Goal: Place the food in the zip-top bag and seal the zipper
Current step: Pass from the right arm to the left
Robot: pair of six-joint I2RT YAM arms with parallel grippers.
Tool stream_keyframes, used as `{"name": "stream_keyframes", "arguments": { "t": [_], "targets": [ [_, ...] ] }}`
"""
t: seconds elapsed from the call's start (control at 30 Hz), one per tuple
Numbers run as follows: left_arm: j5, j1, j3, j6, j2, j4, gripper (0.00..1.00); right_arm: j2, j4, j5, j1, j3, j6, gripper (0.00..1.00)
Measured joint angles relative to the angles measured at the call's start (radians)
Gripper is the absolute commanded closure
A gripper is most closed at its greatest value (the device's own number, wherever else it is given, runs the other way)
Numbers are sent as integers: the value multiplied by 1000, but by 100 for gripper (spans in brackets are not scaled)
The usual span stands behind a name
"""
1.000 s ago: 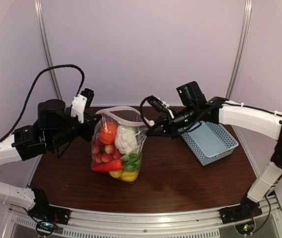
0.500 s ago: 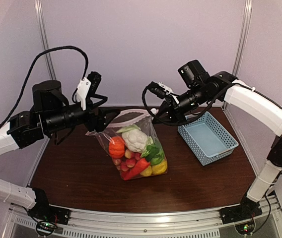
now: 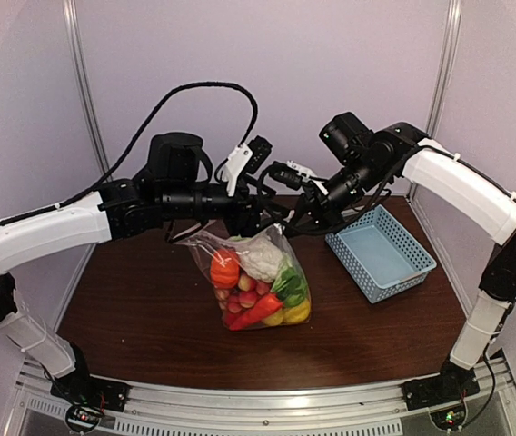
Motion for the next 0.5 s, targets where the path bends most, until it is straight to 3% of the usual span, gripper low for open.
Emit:
{"name": "stream_keyframes", "arguments": {
  "t": [0.27, 0.5],
  "targets": [
    [71, 0, 54, 28, 17, -26, 68, 0, -5, 0, 0, 0, 8, 100],
    [142, 0, 144, 52, 85, -106, 61, -2, 3, 0, -1, -2, 24, 100]
  ]
}}
